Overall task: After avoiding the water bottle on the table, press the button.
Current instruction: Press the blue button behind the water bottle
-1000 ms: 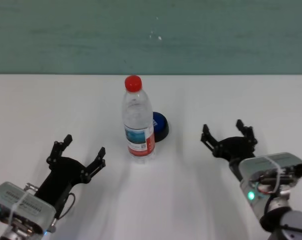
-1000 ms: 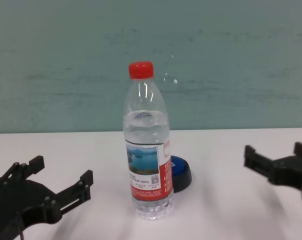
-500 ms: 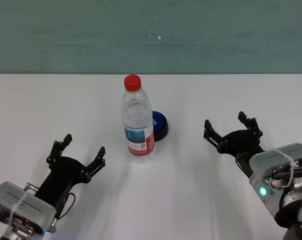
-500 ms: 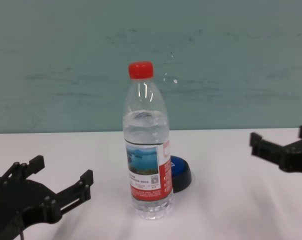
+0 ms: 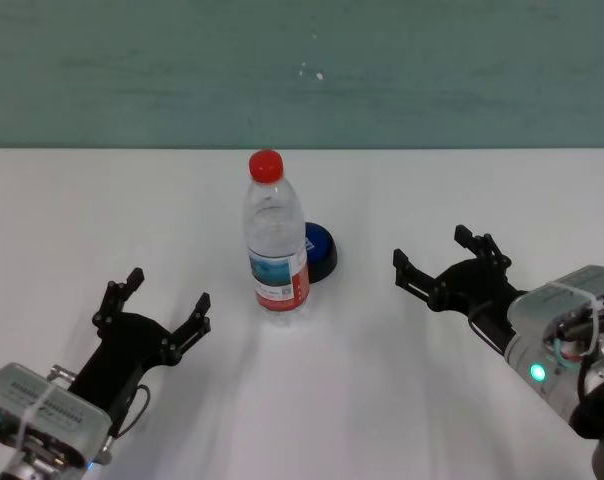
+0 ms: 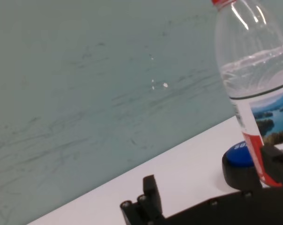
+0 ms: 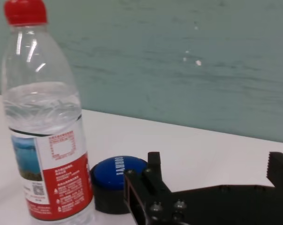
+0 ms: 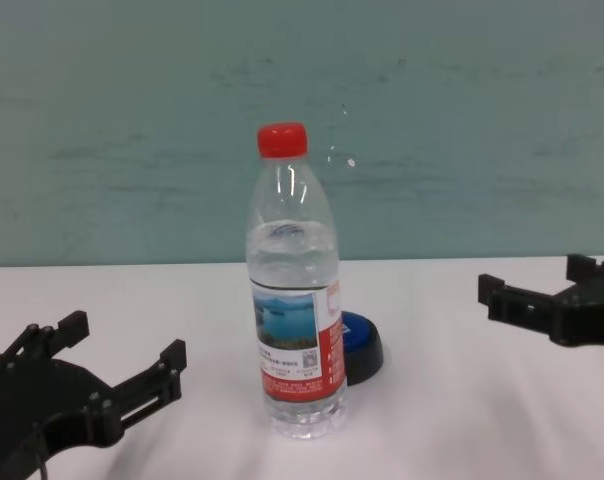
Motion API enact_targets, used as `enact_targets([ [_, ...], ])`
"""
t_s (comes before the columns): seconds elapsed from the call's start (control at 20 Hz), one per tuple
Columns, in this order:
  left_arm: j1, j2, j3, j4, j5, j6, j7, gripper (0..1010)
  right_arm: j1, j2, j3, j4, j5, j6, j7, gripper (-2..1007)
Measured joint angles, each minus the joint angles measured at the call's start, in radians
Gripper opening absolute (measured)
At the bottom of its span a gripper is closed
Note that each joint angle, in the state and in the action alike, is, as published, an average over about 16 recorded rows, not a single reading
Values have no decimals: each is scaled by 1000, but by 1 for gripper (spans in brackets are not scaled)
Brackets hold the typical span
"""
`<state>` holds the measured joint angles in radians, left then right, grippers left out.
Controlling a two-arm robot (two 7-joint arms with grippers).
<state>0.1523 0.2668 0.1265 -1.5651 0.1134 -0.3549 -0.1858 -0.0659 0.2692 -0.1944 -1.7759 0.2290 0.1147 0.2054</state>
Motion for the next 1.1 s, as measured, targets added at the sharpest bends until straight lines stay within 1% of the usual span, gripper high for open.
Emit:
enact_targets([
  [0.1,0,0,0,0,0,0,0,1000,2,15,-2,-3,15,7,31,1004],
  [0.25,0,0,0,0,0,0,0,1000,5,36,-9,-5,36,8,72,1004],
  [0.4,0,0,0,0,0,0,0,1000,7,54,-20,-2,57,-1,106,1004],
  [0.6,0,0,0,0,0,0,0,1000,13,74,-38,9,82,-23,142,1004],
  [0.85,0,0,0,0,0,0,0,1000,24,87,-58,32,108,-56,169,1004],
  [1.1,0,0,0,0,0,0,0,1000,31,95,-72,48,131,-77,173,1004],
])
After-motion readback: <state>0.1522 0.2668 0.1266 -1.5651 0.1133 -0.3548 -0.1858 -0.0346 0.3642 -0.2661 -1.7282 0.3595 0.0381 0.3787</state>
